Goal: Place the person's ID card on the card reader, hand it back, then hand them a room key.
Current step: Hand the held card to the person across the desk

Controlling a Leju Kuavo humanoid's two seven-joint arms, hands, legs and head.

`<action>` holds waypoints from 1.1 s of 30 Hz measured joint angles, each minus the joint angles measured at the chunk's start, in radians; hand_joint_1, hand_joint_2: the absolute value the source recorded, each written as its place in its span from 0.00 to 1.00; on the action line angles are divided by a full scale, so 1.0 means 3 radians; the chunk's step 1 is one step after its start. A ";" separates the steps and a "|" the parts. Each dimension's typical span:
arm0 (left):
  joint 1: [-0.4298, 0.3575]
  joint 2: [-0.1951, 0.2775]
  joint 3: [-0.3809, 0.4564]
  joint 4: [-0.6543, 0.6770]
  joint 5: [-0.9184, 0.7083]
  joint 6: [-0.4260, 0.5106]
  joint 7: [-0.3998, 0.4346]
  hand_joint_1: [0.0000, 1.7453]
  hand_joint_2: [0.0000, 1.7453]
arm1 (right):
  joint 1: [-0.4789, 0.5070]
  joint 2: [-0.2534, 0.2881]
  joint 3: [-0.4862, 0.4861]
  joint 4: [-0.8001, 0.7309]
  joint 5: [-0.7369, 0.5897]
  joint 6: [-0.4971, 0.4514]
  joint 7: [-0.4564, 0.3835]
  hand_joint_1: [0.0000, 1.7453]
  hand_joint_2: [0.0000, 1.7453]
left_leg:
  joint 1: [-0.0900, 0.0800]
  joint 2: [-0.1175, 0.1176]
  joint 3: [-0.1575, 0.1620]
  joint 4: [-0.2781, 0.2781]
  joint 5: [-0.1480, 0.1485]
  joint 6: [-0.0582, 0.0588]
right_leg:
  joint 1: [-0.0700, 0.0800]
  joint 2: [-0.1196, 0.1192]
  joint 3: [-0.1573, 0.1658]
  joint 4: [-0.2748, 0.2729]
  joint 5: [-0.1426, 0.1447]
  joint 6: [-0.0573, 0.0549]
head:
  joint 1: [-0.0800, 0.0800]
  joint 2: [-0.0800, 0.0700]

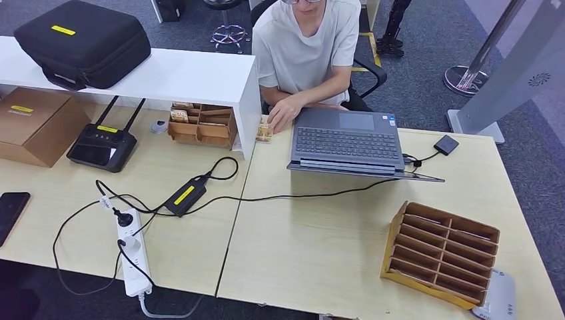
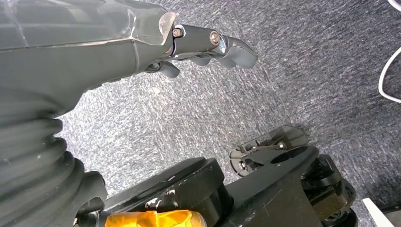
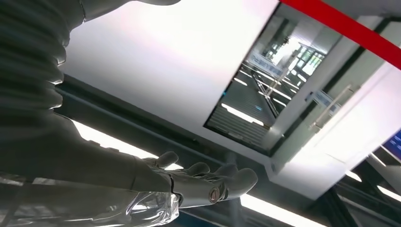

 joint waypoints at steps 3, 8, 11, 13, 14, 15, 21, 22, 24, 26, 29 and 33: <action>-0.0002 -0.0004 0.0000 0.0000 0.0012 -0.0001 0.0033 0.00 1.00 | 0.0198 0.0003 -0.0230 0.0088 0.0044 0.0021 -0.0038 0.00 1.00 | -0.0001 0.0000 0.0000 0.0000 0.0000 0.0000 | -0.0002 0.0000 0.0000 0.0000 -0.0001 0.0001 | 0.0001 0.0000; -0.0005 -0.0015 0.0000 0.0000 0.0042 -0.0009 0.0087 0.00 1.00 | 0.0528 0.0083 -0.0607 0.0151 0.0190 0.0019 -0.0105 0.00 1.00 | -0.0002 0.0002 0.0001 -0.0002 0.0000 0.0001 | -0.0003 0.0002 0.0000 0.0000 -0.0001 0.0001 | 0.0001 0.0000; -0.0006 -0.0016 0.0000 0.0000 0.0042 -0.0010 0.0093 0.00 1.00 | 0.0632 0.0147 -0.0753 0.0156 0.0230 0.0030 -0.0122 0.00 1.00 | -0.0002 0.0009 0.0003 -0.0002 -0.0001 0.0002 | -0.0004 0.0007 0.0000 0.0000 -0.0001 0.0001 | 0.0001 0.0000; -0.0006 -0.0016 0.0000 0.0000 0.0042 -0.0010 0.0094 0.00 1.00 | 0.0661 0.0182 -0.0824 0.0156 0.0260 0.0046 -0.0129 0.00 1.00 | -0.0003 0.0013 0.0004 -0.0002 -0.0002 0.0002 | -0.0004 0.0010 0.0000 0.0000 0.0000 0.0001 | 0.0001 0.0000; -0.0006 -0.0016 0.0000 0.0000 0.0042 -0.0010 0.0094 0.00 1.00 | 0.0671 0.0197 -0.0854 0.0156 0.0275 0.0052 -0.0135 0.00 1.00 | -0.0003 0.0014 0.0005 -0.0002 -0.0002 0.0002 | -0.0004 0.0011 0.0000 0.0000 0.0000 0.0001 | 0.0001 0.0000; -0.0006 -0.0016 0.0000 0.0000 0.0042 -0.0010 0.0094 0.00 1.00 | 0.0678 0.0211 -0.0881 0.0156 0.0288 0.0056 -0.0141 0.00 1.00 | -0.0003 0.0014 0.0005 -0.0002 -0.0002 0.0002 | -0.0004 0.0011 0.0000 0.0000 0.0000 0.0001 | 0.0001 0.0000; -0.0006 -0.0017 0.0000 0.0000 0.0046 -0.0010 0.0101 0.00 1.00 | 0.0701 0.0276 -0.0982 0.0157 0.0349 0.0076 -0.0171 0.00 1.00 | -0.0004 0.0017 0.0008 -0.0002 -0.0001 0.0002 | -0.0005 0.0014 0.0001 0.0000 0.0000 0.0001 | 0.0001 0.0000; -0.0006 -0.0017 0.0000 0.0000 0.0050 -0.0012 0.0105 0.00 1.00 | 0.0709 0.0290 -0.1004 0.0159 0.0374 0.0086 -0.0182 0.00 1.00 | -0.0004 0.0017 0.0008 -0.0002 -0.0001 0.0002 | -0.0005 0.0014 0.0001 0.0000 0.0000 0.0001 | 0.0001 0.0000; -0.0006 -0.0018 0.0000 0.0000 0.0058 -0.0014 0.0111 0.00 1.00 | 0.0734 0.0330 -0.1063 0.0169 0.0420 0.0099 -0.0211 0.00 1.00 | -0.0004 0.0017 0.0008 -0.0002 -0.0001 0.0002 | -0.0005 0.0014 0.0001 0.0000 0.0000 0.0001 | 0.0001 0.0000; -0.0006 -0.0018 -0.0001 0.0000 0.0066 -0.0014 0.0117 0.00 1.00 | 0.0764 0.0387 -0.1135 0.0193 0.0438 0.0085 -0.0244 0.00 1.00 | -0.0004 0.0017 0.0008 -0.0002 -0.0002 0.0002 | -0.0005 0.0014 0.0001 0.0000 0.0000 0.0001 | 0.0001 0.0000; -0.0008 -0.0022 0.0000 0.0000 0.0078 -0.0009 0.0138 0.00 1.00 | 0.0816 0.0484 -0.1231 0.0249 0.0448 0.0037 -0.0272 0.00 1.00 | -0.0004 0.0017 0.0008 -0.0003 -0.0002 0.0003 | -0.0005 0.0014 0.0000 0.0000 -0.0001 0.0001 | 0.0001 0.0000; -0.0010 -0.0027 0.0000 0.0000 0.0084 -0.0004 0.0156 0.00 1.00 | 0.0880 0.0597 -0.1280 0.0372 0.0450 -0.0036 -0.0228 0.00 1.00 | -0.0004 0.0018 0.0008 -0.0004 -0.0003 0.0004 | -0.0005 0.0014 0.0000 0.0000 -0.0001 0.0001 | 0.0001 0.0000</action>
